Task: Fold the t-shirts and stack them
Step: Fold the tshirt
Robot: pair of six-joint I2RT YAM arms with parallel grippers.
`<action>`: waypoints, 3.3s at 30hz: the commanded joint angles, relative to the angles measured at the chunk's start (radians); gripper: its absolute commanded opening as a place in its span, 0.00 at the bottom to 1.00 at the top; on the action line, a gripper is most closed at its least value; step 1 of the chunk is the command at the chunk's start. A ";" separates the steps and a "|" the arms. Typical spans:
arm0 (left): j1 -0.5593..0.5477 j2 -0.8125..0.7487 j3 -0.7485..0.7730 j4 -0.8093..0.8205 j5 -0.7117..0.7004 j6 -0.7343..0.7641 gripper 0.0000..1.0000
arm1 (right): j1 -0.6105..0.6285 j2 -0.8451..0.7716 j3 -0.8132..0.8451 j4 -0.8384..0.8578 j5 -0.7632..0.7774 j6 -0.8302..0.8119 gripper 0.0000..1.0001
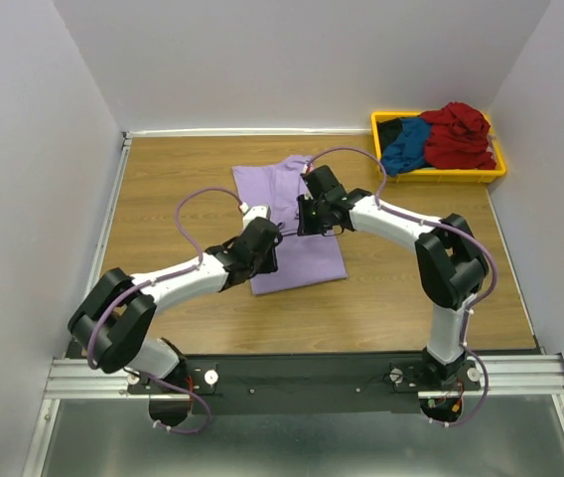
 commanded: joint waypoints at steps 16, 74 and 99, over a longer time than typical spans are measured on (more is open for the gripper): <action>-0.050 0.025 -0.203 0.024 0.032 -0.158 0.34 | -0.024 0.277 0.269 0.112 0.195 -0.043 0.24; 0.027 -0.320 -0.401 0.148 0.127 -0.342 0.27 | -0.304 -0.137 -0.930 0.989 -0.675 0.344 0.42; 0.029 -0.334 -0.182 -0.298 -0.021 -0.256 0.70 | -0.152 -0.504 -0.649 -0.018 0.026 0.075 0.60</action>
